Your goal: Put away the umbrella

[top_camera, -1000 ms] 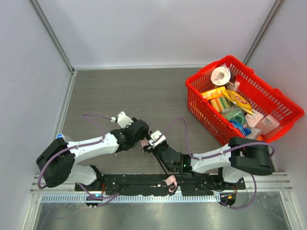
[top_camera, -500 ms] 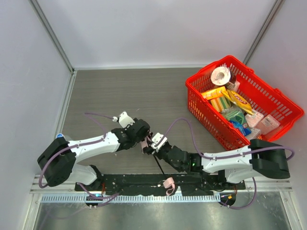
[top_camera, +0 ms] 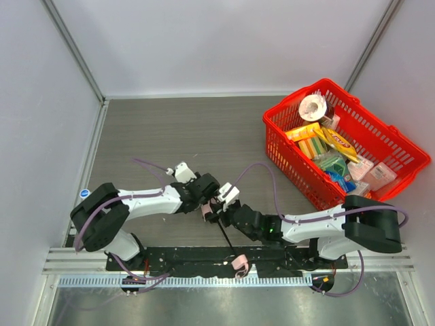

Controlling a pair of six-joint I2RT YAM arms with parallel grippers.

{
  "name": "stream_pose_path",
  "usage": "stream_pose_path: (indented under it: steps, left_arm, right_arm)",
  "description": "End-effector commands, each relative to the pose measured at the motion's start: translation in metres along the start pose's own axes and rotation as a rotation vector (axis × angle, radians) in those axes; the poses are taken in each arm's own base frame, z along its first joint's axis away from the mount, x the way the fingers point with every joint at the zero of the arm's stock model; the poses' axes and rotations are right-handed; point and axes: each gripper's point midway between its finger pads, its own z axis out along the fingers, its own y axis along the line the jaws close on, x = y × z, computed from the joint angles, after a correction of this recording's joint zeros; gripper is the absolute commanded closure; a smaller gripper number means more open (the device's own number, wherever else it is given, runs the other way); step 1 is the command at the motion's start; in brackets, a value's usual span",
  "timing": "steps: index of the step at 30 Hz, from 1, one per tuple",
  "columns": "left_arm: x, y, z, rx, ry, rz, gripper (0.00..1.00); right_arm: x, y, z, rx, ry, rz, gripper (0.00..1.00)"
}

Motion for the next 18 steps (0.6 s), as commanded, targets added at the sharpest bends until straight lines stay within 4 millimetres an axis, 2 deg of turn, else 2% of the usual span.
stream_pose_path:
  steps: [1, 4, 7, 8, 9, 10, 11, 12, 15, 18]
  left_arm:
    - [-0.013, 0.067, 0.019, -0.209, -0.138, 0.172, 1.00]
    - [-0.012, 0.068, 0.020, -0.206, -0.144, 0.171, 1.00]
    - [-0.009, 0.070, 0.021, -0.205, -0.135, 0.165, 1.00]
    - [-0.009, 0.070, 0.022, -0.200, -0.136, 0.159, 1.00]
    - [-0.008, 0.068, 0.022, -0.192, -0.134, 0.154, 1.00]
    - [-0.008, 0.068, 0.022, -0.187, -0.135, 0.152, 1.00]
    - [-0.008, 0.066, 0.022, -0.182, -0.132, 0.156, 1.00]
    - [-0.007, 0.067, 0.022, -0.182, -0.130, 0.160, 1.00]
    - [-0.007, 0.062, 0.019, -0.168, -0.112, 0.173, 1.00]
    - [-0.005, 0.056, 0.017, -0.149, -0.096, 0.176, 1.00]
  right_arm:
    - [-0.162, 0.056, -0.012, -0.227, -0.457, 0.264, 0.99]
    - [-0.135, 0.065, -0.002, -0.249, -0.367, 0.133, 0.99]
    - [-0.117, 0.072, 0.004, -0.278, -0.311, 0.052, 0.99]
    - [-0.104, 0.073, 0.009, -0.276, -0.272, 0.013, 0.99]
    - [-0.102, 0.077, 0.013, -0.282, -0.260, -0.002, 0.99]
    - [-0.087, 0.076, 0.018, -0.276, -0.214, -0.041, 0.99]
    - [-0.085, 0.077, 0.020, -0.275, -0.204, -0.056, 0.99]
    - [-0.071, 0.076, 0.025, -0.266, -0.167, -0.091, 0.99]
    - [-0.047, 0.067, 0.030, -0.171, -0.110, -0.305, 0.99]
    - [-0.032, 0.057, 0.031, -0.111, -0.074, -0.420, 0.99]
